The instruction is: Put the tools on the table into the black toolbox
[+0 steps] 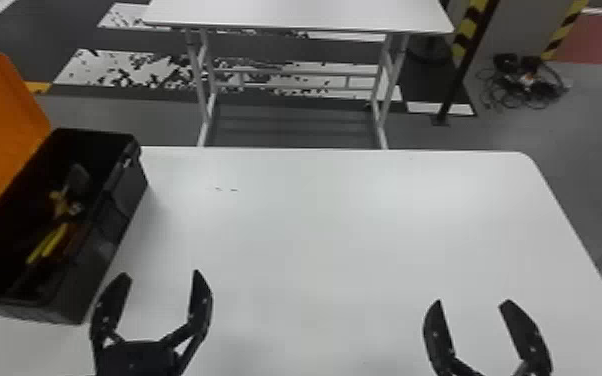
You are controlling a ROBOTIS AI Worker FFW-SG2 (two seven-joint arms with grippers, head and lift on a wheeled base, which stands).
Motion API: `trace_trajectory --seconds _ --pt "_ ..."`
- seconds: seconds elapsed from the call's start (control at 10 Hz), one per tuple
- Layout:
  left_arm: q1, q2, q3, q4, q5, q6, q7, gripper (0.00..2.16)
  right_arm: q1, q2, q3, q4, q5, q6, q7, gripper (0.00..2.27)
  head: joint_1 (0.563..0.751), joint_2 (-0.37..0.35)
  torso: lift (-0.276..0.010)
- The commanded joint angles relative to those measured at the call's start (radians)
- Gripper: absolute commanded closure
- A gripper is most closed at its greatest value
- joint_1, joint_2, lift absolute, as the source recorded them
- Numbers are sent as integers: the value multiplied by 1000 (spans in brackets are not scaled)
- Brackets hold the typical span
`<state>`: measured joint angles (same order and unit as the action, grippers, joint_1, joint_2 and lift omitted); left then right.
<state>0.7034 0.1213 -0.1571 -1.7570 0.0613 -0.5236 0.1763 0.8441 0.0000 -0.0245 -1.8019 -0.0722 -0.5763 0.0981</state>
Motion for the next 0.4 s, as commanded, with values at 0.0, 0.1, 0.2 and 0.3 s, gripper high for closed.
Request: trace_trajectory --seconds 0.0,0.1,0.2,0.3 --pt "-10 1 -10 17 -1 -2 0 83 -8 1 1 22 0 -26 0 147 695 -49 -75" --pt "-18 3 -18 27 0 -2 0 83 -10 1 3 26 0 -32 0 147 695 -56 -75" --pt "-19 6 -21 28 0 1 2 83 -10 1 5 26 0 -38 0 147 695 -62 -75" --pt "-22 6 -24 31 0 -2 2 83 -8 1 5 26 0 -47 0 151 695 -64 -75"
